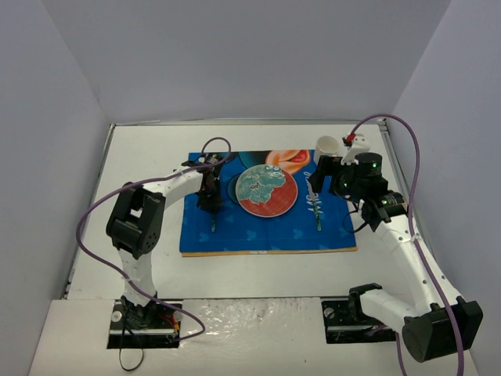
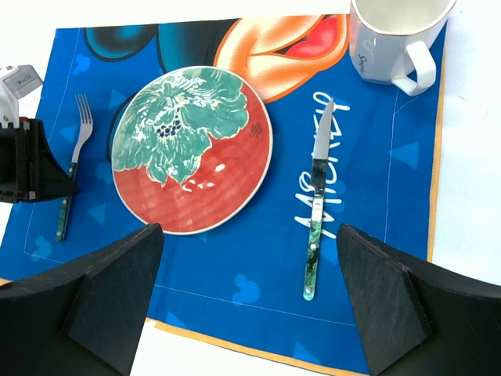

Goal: Set the dinner table for one person

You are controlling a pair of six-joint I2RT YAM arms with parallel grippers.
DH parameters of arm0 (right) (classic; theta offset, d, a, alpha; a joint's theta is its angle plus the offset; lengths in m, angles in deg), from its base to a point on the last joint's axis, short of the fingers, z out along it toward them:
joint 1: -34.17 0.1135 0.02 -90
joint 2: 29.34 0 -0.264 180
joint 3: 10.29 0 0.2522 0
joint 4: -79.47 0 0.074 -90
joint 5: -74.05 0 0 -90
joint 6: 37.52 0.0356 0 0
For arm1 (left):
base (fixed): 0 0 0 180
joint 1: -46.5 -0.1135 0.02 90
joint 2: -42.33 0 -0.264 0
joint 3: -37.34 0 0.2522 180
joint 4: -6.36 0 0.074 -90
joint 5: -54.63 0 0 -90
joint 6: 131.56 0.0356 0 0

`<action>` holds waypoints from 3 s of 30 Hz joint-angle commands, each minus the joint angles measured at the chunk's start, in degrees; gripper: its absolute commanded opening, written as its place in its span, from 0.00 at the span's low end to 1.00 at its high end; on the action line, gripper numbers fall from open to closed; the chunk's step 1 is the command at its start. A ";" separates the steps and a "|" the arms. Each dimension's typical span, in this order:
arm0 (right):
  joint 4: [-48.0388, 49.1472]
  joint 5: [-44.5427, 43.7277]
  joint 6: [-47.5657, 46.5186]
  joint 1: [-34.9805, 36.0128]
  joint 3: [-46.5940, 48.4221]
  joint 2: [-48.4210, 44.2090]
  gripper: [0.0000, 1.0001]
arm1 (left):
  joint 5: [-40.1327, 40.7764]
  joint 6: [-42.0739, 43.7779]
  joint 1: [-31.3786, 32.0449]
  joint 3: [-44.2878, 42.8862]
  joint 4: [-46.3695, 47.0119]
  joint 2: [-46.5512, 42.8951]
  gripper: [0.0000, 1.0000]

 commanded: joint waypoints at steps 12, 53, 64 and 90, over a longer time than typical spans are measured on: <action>2.90 0.32 -0.06 -0.78 1.05 -0.38 0.89 | 0.87 0.82 0.26 -5.71 -5.47 -1.40 0.55; -3.42 -45.27 -6.93 2.13 -1.46 -33.47 1.00 | 20.01 14.74 -10.90 23.27 0.56 -76.63 0.97; -2.56 -44.43 -6.73 2.75 -5.48 -34.87 1.00 | 19.41 13.30 -10.90 28.12 -0.46 -77.71 0.97; -1.59 -45.04 -8.69 3.36 -3.99 -34.08 1.00 | 18.73 12.10 -10.90 28.74 3.57 -75.13 0.97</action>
